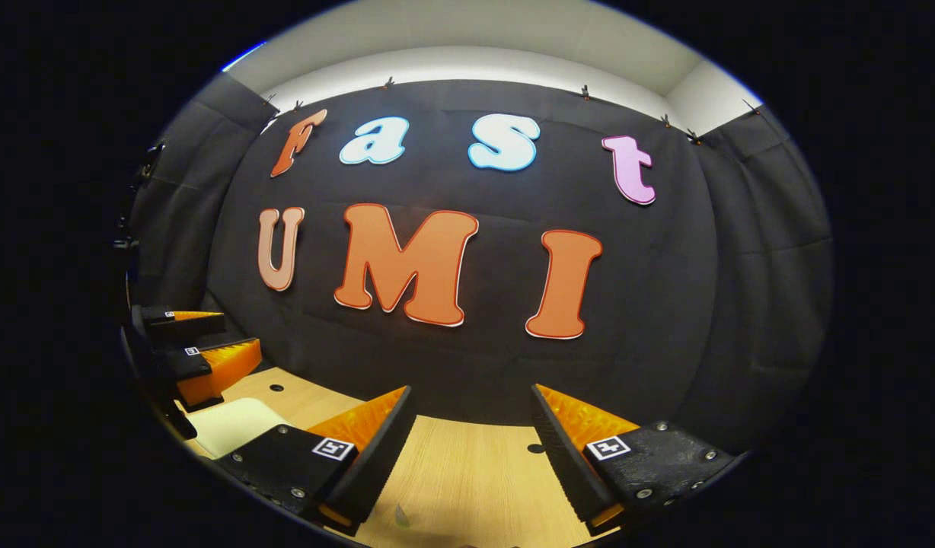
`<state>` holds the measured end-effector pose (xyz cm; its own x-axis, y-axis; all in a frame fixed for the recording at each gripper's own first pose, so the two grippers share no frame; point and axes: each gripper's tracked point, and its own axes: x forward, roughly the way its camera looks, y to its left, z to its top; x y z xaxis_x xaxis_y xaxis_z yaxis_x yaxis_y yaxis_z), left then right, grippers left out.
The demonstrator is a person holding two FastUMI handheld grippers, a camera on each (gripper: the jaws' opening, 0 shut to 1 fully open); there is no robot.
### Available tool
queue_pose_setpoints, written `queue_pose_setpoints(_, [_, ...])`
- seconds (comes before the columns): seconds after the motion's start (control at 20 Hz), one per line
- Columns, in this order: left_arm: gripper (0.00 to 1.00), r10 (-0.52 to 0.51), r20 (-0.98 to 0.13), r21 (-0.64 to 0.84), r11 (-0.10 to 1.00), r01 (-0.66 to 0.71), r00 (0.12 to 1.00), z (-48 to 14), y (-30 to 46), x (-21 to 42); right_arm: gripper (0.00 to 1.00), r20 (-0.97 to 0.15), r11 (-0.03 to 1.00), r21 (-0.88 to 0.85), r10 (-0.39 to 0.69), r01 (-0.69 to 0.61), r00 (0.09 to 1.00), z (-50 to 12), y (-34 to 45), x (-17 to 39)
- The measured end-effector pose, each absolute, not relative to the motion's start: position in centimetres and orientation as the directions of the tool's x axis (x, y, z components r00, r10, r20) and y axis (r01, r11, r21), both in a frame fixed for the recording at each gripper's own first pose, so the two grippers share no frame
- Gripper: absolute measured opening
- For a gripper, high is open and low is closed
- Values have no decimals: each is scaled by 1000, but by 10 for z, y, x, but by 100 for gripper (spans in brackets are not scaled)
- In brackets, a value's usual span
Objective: First open the suitcase, pack the skin care products into it, and then close the suitcase.
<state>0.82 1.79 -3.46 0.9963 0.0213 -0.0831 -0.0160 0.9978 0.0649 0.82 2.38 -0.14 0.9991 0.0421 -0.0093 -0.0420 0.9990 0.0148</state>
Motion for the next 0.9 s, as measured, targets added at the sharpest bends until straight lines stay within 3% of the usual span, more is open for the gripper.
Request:
queue_pose_setpoints(0.35, [96, -61, -275, 304, 941, 147, 959, -120, -9, -14, 95, -14, 999, -7, 37, -37, 999, -11, 7, 9])
queue_pose_setpoints(0.4, [99, -65, -295, 336, 927, 168, 953, -131, -10, -11, 95, -15, 1000, -8, 29, -29, 999, -12, 2, 9])
queue_pose_setpoints(0.6, [95, -89, -406, 443, 851, 281, 910, -184, -21, -10, 95, -29, 1000, -17, 0, -1, 1000, -19, -17, 11])
queue_pose_setpoints(0.7, [87, -81, -463, 473, 819, 324, 883, -211, -25, -19, 95, -37, 1000, -14, -11, 11, 999, -23, -26, 11])
queue_pose_setpoints(0.9, [87, -77, -557, 529, 735, 424, 827, -264, -28, -32, 95, -45, 999, -24, -39, 38, 998, -30, -40, 13])
